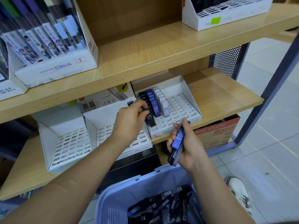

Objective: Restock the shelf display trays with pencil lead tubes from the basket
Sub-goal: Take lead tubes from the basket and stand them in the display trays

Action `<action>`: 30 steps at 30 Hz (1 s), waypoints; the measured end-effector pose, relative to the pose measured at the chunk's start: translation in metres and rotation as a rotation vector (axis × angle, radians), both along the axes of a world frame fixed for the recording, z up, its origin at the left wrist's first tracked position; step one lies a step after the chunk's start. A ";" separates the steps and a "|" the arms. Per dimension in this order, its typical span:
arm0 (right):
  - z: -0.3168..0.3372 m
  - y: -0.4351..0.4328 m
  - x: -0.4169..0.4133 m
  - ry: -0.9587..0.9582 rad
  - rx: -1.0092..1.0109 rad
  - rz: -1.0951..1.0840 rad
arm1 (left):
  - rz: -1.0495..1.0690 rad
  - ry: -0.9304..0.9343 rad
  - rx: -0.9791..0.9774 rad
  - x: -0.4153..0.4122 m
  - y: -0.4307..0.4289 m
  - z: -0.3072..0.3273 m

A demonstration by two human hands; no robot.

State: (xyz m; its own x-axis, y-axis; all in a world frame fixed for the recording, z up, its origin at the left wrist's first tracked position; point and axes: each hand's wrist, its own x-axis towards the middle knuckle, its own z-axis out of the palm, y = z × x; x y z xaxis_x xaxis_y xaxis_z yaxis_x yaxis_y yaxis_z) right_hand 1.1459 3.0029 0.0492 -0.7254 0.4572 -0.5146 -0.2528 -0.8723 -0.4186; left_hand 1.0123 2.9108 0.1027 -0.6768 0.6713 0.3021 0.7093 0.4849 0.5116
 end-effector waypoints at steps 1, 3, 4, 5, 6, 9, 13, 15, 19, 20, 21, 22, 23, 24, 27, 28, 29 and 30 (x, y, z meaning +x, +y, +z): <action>0.000 0.000 0.000 -0.004 0.002 0.004 | 0.004 0.024 0.015 0.000 0.002 0.000; 0.001 -0.001 0.000 -0.013 -0.009 0.004 | -0.022 0.112 0.010 -0.001 0.005 -0.001; 0.001 -0.001 0.000 -0.016 -0.018 0.004 | -0.032 0.151 -0.002 -0.002 0.006 -0.003; 0.002 0.000 0.000 -0.021 -0.023 0.004 | -0.035 0.176 -0.013 -0.004 0.006 -0.004; 0.002 -0.001 -0.001 -0.031 -0.020 0.004 | -0.029 0.199 -0.026 -0.006 0.005 -0.005; 0.005 -0.002 -0.003 -0.082 0.030 -0.002 | -0.004 0.243 -0.064 0.004 0.005 0.002; 0.008 -0.002 -0.006 -0.097 0.071 -0.005 | -0.134 -0.314 -0.186 0.046 0.001 0.018; 0.010 -0.003 -0.007 -0.116 0.089 0.016 | -0.190 -0.426 -0.223 0.064 -0.005 0.015; 0.012 -0.010 -0.010 -0.159 0.131 0.048 | -0.115 -0.574 -0.104 0.070 -0.011 0.004; 0.012 -0.012 -0.010 -0.149 0.142 0.028 | -0.082 -0.628 -0.068 0.070 -0.011 0.004; 0.012 -0.013 -0.010 -0.137 0.158 -0.004 | -0.058 -0.652 -0.044 0.069 -0.012 0.005; 0.012 -0.012 -0.010 -0.126 0.176 -0.037 | -0.038 -0.658 -0.031 0.068 -0.012 0.005; 0.012 -0.012 -0.010 -0.120 0.196 -0.061 | -0.025 -0.656 -0.022 0.066 -0.012 0.006; 0.013 -0.011 -0.010 -0.119 0.221 -0.076 | -0.015 -0.658 -0.011 0.064 -0.013 0.008; 0.012 -0.006 -0.007 -0.081 0.272 -0.085 | 0.024 -0.716 0.061 0.056 -0.014 0.016; 0.011 -0.003 -0.006 -0.054 0.278 -0.081 | 0.037 -0.745 0.092 0.052 -0.015 0.018; 0.010 -0.001 -0.005 -0.027 0.280 -0.077 | 0.046 -0.763 0.123 0.048 -0.017 0.021; 0.009 0.001 -0.003 -0.004 0.282 -0.069 | 0.054 -0.768 0.154 0.043 -0.018 0.022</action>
